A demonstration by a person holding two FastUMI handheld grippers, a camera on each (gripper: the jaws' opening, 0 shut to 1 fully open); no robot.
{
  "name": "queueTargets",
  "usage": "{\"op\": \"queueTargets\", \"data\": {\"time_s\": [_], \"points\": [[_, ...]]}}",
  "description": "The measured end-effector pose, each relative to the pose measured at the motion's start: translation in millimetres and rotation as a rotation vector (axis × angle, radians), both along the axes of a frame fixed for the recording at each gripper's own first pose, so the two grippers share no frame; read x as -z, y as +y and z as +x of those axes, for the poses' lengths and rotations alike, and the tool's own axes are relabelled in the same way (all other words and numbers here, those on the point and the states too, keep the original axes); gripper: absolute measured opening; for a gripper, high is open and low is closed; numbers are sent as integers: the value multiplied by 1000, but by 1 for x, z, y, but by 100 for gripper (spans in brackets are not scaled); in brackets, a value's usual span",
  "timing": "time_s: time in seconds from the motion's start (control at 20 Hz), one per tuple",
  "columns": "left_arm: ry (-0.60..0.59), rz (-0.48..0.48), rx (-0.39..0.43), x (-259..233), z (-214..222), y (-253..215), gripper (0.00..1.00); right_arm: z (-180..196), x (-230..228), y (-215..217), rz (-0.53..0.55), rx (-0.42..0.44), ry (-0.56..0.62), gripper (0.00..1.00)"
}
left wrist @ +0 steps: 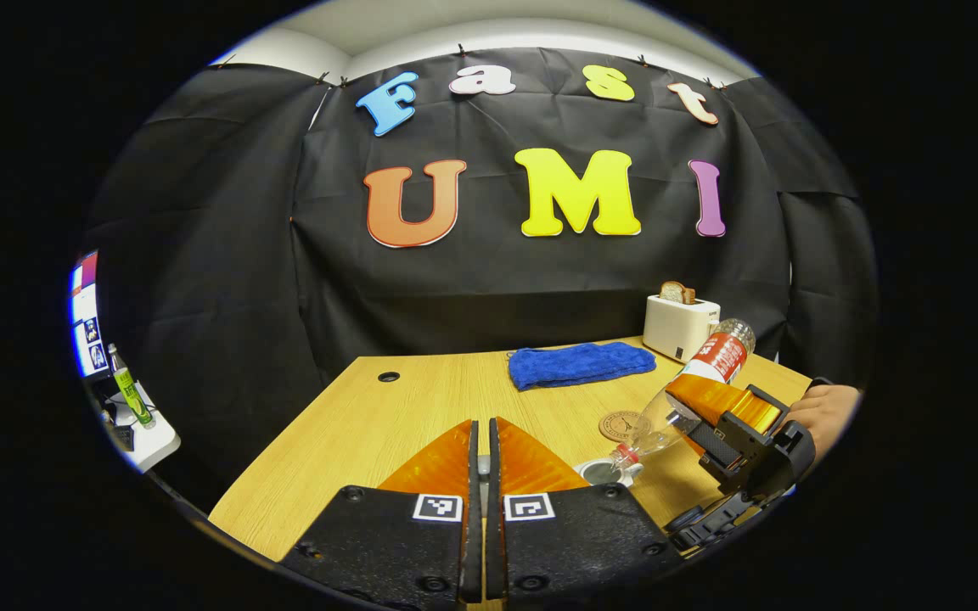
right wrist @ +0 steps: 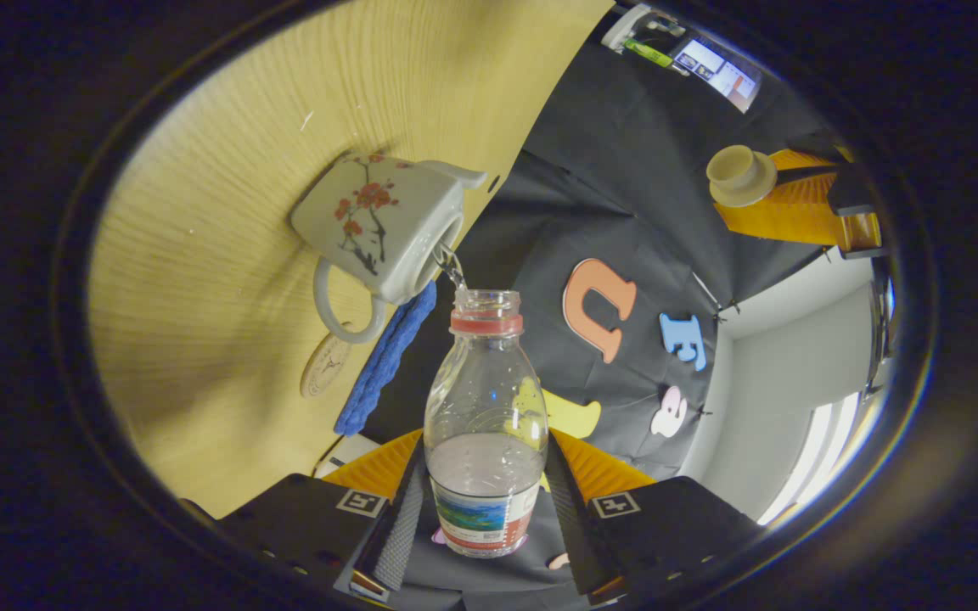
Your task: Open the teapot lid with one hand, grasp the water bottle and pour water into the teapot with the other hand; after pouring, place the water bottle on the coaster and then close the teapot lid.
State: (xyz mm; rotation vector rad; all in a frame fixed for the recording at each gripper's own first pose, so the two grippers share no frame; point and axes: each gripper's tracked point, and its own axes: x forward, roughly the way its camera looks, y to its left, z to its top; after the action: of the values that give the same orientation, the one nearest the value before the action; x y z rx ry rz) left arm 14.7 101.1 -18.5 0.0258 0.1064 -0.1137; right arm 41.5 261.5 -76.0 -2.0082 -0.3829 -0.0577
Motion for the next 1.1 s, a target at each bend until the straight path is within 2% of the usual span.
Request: {"op": "queueTargets", "data": {"time_s": [0.4,1.1], "points": [[2,2,-2,0,-2,2,5,4,-31,12,-75,-30,-67,73],[19,-16,1,3,-1,1,5,2,-39,20,-145,-42,-107,72]]}}
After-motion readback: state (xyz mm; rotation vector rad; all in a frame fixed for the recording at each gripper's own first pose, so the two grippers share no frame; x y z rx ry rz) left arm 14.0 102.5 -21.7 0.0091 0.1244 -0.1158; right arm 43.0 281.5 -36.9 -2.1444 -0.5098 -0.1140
